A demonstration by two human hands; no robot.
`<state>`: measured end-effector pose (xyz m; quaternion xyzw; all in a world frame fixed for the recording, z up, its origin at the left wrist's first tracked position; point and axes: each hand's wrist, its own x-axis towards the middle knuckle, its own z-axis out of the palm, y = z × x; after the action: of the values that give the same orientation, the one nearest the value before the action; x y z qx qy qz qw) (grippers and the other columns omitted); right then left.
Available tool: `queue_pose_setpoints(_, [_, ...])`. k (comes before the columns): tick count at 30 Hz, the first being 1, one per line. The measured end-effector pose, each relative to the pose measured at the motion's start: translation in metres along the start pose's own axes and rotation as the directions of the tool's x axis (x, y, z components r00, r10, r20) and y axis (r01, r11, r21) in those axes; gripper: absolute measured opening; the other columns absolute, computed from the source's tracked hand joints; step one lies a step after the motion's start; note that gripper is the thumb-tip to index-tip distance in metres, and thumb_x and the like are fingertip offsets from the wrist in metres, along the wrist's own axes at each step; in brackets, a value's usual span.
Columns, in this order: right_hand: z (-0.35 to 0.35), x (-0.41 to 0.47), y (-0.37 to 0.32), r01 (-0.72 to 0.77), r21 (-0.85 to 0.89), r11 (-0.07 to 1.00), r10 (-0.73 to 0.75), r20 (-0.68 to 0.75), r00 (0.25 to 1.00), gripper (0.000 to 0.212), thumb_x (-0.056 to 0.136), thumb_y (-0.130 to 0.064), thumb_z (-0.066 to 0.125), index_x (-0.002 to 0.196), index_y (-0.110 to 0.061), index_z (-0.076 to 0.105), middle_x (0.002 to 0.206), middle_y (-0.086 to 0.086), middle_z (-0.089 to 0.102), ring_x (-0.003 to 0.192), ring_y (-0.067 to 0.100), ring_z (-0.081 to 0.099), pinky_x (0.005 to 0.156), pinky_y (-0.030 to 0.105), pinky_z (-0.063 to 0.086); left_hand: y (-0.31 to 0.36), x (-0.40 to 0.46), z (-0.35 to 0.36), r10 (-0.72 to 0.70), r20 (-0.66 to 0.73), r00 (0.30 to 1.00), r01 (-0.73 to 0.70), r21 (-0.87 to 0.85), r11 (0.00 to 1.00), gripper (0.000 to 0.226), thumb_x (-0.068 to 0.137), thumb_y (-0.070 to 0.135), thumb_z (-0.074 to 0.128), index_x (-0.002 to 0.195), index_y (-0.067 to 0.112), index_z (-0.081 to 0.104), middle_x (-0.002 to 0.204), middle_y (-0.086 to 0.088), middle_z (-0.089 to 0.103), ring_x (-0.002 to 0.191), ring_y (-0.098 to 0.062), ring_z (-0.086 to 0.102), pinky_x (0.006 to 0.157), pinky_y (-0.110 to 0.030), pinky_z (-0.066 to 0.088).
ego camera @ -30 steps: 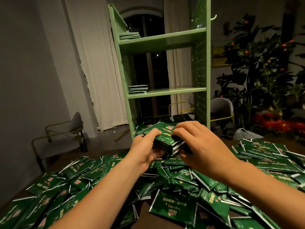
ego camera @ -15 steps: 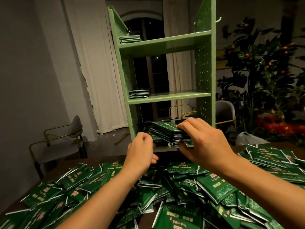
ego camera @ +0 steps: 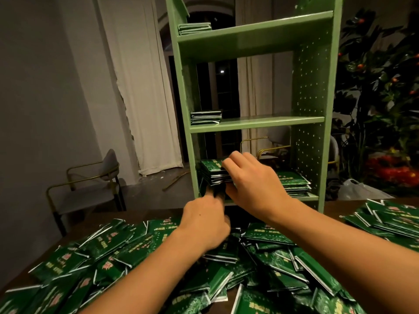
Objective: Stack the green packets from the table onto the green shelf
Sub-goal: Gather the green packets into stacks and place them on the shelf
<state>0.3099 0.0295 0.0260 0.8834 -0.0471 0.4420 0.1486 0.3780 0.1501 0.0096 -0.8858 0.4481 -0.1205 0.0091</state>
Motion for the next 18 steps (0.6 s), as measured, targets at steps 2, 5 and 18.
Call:
queue_pose_setpoints(2, [0.011,0.008,0.0,0.0,-0.005,1.0,0.001,0.029,1.0,0.035,0.068,-0.014,0.081,0.097,-0.009,0.061,0.094,0.006,0.059,0.081,0.026,0.055,0.042,0.029,0.036,0.001,0.001,0.002,0.02,0.016,1.0,-0.02,0.017,1.0,0.044,0.101,0.034,0.043,0.139,0.012,0.047,0.155,-0.015,0.03,0.115,-0.038,0.058,0.088,-0.042,0.047])
queue_pose_setpoints(5, [0.031,0.019,0.001,-0.002,0.001,1.0,0.002,0.104,0.995,0.034,0.068,-0.009,0.079,0.096,-0.009,0.061,0.097,0.008,0.058,0.084,0.028,0.055,0.042,0.032,0.038,-0.002,0.003,0.009,0.045,0.008,0.999,-0.045,-0.01,0.999,0.046,0.101,0.03,0.042,0.142,0.011,0.044,0.166,-0.017,0.007,0.114,-0.039,0.059,0.087,-0.042,0.049])
queue_pose_setpoints(18, [0.034,0.029,0.002,-0.093,0.098,0.991,0.072,0.2,0.977,0.028,0.096,-0.023,0.06,0.122,-0.014,0.061,0.116,0.006,0.057,0.105,0.028,0.056,0.066,0.035,0.044,-0.008,0.002,0.024,0.088,-0.053,0.995,-0.088,-0.005,0.996,0.047,0.098,0.024,0.045,0.143,0.01,0.043,0.167,-0.019,-0.008,0.102,-0.035,0.066,0.079,-0.039,0.053])
